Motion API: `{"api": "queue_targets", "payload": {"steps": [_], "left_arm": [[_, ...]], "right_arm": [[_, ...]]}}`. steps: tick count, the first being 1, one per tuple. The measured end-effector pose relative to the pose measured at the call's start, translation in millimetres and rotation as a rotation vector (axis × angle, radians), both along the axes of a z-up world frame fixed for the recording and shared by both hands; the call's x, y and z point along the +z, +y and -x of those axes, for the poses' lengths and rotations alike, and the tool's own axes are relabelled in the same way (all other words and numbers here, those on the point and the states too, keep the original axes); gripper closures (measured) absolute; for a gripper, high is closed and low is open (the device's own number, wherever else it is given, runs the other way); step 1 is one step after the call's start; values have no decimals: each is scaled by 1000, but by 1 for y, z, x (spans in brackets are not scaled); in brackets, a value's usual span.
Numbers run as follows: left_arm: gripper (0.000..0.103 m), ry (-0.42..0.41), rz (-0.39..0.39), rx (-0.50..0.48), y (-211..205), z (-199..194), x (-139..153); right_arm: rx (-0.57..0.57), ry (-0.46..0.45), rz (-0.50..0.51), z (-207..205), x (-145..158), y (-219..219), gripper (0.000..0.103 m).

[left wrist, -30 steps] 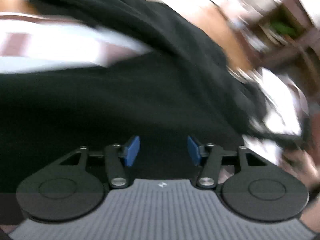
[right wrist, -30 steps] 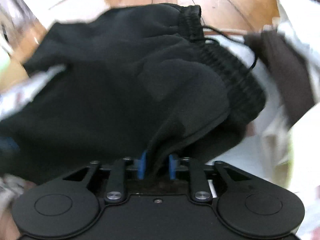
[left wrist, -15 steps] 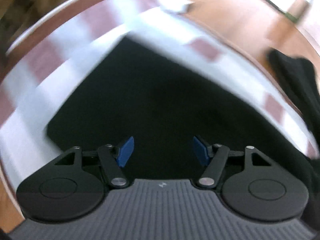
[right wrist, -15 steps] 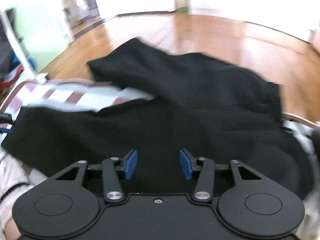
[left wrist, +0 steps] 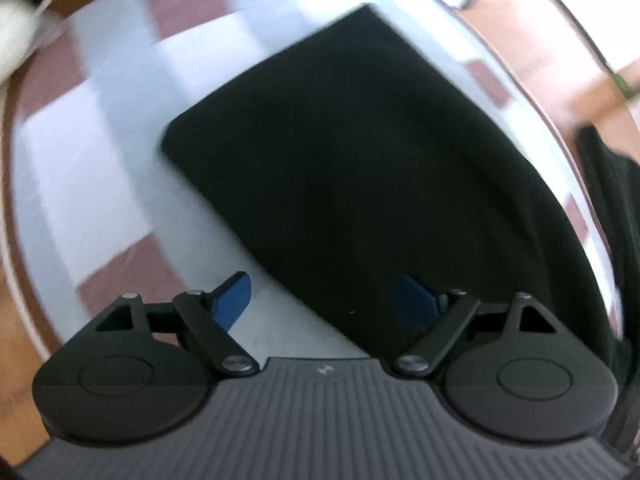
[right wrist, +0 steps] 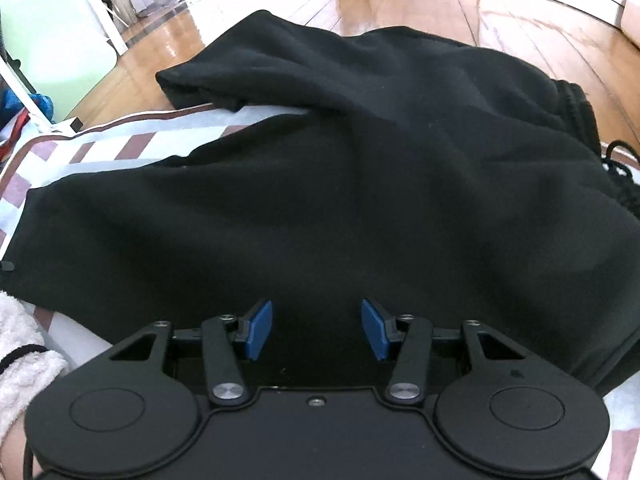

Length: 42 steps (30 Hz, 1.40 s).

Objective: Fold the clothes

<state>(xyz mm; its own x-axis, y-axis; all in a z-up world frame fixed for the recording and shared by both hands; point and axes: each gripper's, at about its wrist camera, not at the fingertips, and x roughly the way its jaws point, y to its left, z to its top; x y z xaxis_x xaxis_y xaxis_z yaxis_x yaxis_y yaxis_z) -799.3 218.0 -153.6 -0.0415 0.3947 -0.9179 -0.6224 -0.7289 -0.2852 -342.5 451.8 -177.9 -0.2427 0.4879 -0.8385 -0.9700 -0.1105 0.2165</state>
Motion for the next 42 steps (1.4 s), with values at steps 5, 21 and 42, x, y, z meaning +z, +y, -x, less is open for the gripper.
{"api": "queue_targets", "payload": {"steps": [5,21,42], "left_arm": [[20,-20,-58,51,-9,-5,-4],[96,295,-178,-76,14,-28,1],[43,212,-241,-98,2,-41,63]], "right_arm": [[25,-44,14,9,-7,-5,48],[46,-74,48,12,-18,-8,46],[71,46,61,4,-2,-20,39]]}}
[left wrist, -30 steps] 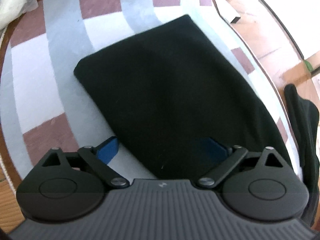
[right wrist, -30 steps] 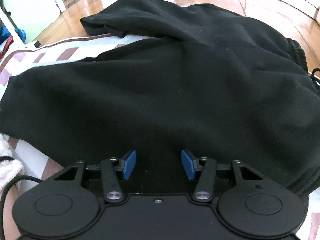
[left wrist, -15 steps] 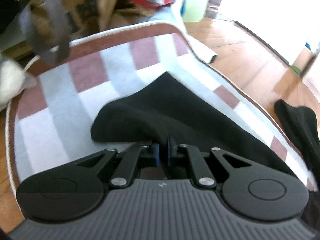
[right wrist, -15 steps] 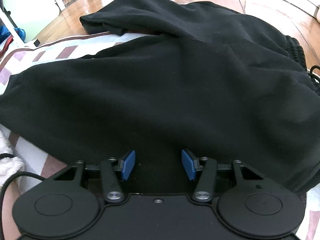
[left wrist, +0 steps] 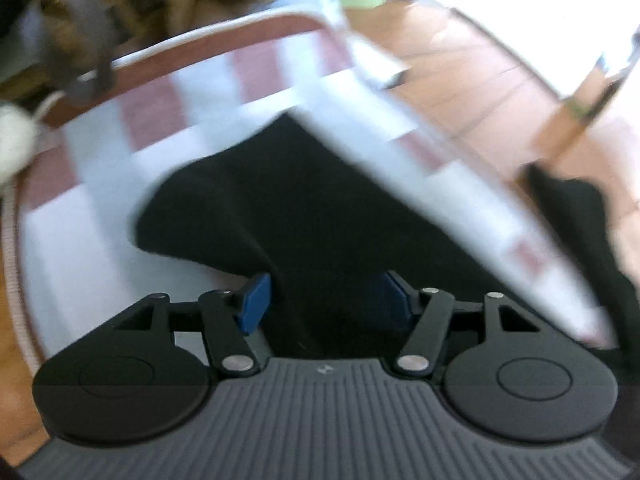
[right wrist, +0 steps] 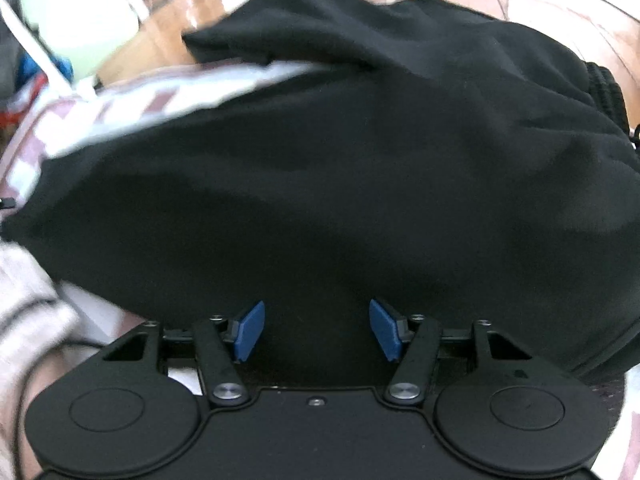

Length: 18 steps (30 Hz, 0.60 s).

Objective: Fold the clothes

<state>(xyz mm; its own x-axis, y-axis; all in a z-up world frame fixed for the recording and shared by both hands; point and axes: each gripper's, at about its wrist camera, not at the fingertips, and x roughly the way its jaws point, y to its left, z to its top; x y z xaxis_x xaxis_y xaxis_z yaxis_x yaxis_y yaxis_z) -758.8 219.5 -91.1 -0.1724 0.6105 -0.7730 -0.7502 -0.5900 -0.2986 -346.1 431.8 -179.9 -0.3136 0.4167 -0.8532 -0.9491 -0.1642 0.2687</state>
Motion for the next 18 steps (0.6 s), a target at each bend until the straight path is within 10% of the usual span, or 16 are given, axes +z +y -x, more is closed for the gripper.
{"api": "queue_targets", "payload": {"steps": [8,13,18], "left_arm": [[40,-132,-113,-266,78,-85,51],[33,-118,-142,-387,145,-141,71],[33,-322,-103,-526,228,-161,40]], "right_arm": [[14,-25,-106,2,30,7,39],[189,-138,-225,1,107,35,39],[379,-265,-275,32,191,99,37]]}}
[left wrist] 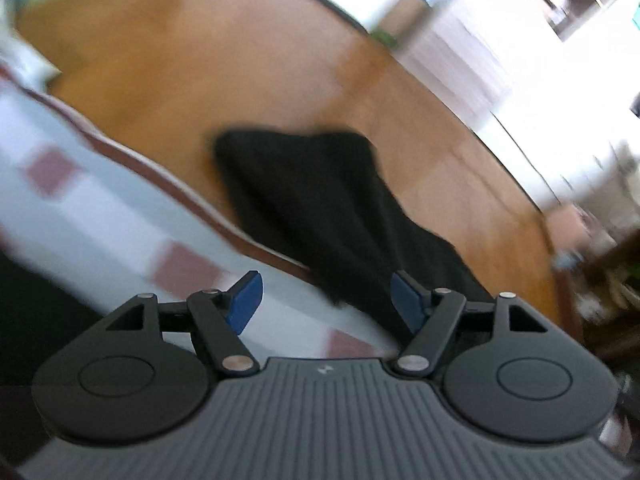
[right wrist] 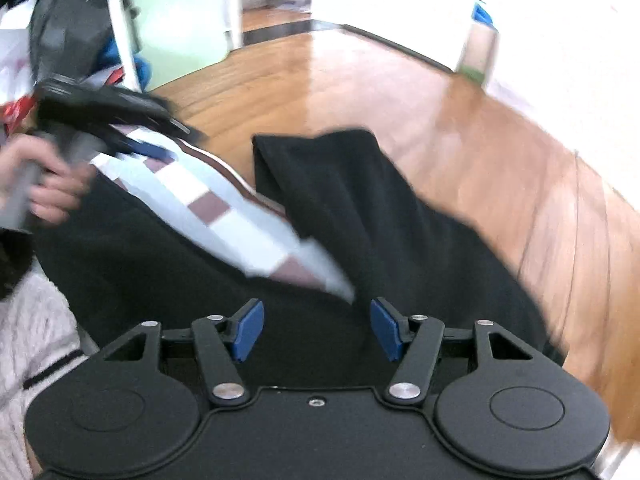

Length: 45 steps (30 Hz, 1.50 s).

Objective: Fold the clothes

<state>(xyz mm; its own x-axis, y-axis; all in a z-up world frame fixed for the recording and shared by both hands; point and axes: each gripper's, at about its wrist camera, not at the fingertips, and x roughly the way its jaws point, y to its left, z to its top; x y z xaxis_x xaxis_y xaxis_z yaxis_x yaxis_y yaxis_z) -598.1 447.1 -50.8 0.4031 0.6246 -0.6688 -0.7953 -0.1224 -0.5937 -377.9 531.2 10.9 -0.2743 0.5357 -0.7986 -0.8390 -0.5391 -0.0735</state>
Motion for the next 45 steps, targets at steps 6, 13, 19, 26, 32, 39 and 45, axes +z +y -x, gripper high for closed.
{"api": "queue_targets", "payload": {"steps": [6,13,19,26,32,39,45], "left_arm": [[35,-224,-76,67,28,18,-69],[40,-129,-50,143,35,47,-109],[45,-109,-75,219,37,52,-114],[45,-113,-53,211,49,51,-126],[45,-107,-68,237,40,60,-126],[46,-159,-134,222,36,62,-115],[42,-443,-153,55,43,37,-122]], "right_arm": [[84,-234,83,43,13,64,34],[41,-162,205,65,-90,152,66],[140,-140,154,93,-127,196,61],[169,-132,117,149,-176,243,41],[70,-16,129,151,-175,265,97],[-260,62,-170,58,-88,208,97],[-572,3,-234,-63,-68,133,97]]}}
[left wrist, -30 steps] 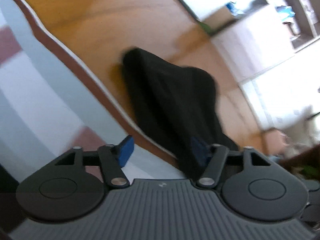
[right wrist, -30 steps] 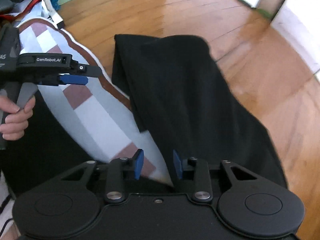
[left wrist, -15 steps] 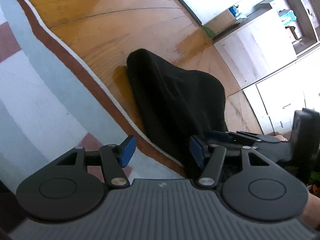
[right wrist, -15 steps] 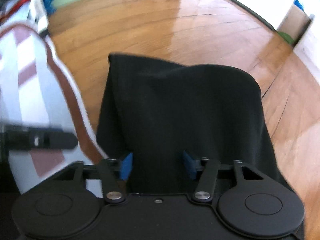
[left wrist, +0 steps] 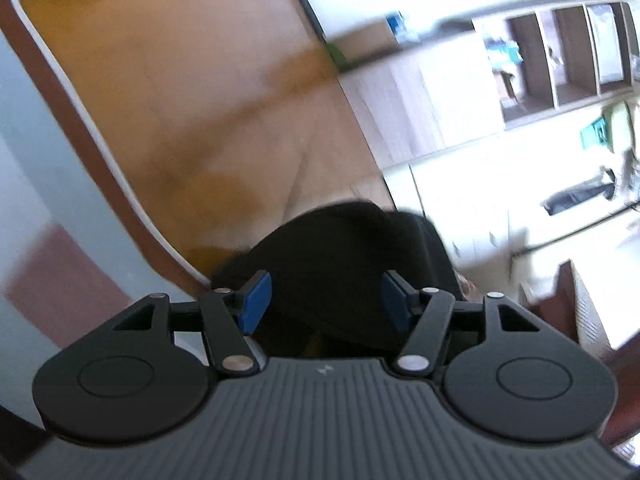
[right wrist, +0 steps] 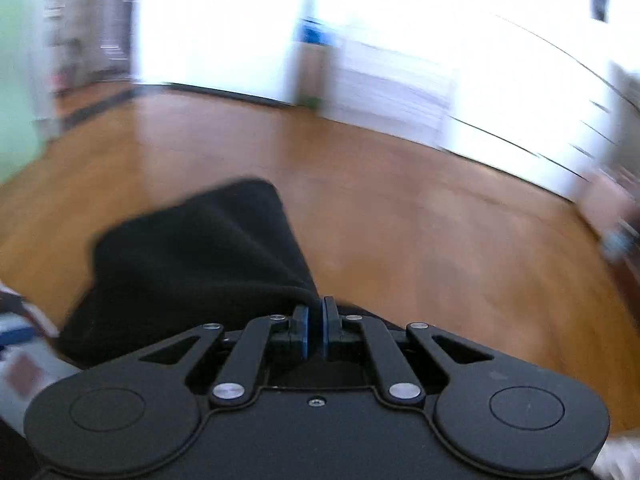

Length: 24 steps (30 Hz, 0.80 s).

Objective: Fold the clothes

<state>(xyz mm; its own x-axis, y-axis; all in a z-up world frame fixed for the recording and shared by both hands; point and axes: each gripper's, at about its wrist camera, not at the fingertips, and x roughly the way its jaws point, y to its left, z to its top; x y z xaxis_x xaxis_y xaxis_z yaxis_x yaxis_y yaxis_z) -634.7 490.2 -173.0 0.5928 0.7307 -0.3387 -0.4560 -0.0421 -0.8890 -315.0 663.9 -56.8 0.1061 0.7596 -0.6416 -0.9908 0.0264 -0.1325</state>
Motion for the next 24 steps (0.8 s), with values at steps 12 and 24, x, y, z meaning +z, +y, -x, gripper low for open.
{"api": "queue_targets", "payload": {"steps": [12,24], "left_arm": [[36,117,33,-213,15,-93,3],[27,205,114,-268,84,-141,0]], "right_arm": [[-99,-124,226,-90,-73,-57,97],[121,-129,277,-109,-81,-51,95]]}}
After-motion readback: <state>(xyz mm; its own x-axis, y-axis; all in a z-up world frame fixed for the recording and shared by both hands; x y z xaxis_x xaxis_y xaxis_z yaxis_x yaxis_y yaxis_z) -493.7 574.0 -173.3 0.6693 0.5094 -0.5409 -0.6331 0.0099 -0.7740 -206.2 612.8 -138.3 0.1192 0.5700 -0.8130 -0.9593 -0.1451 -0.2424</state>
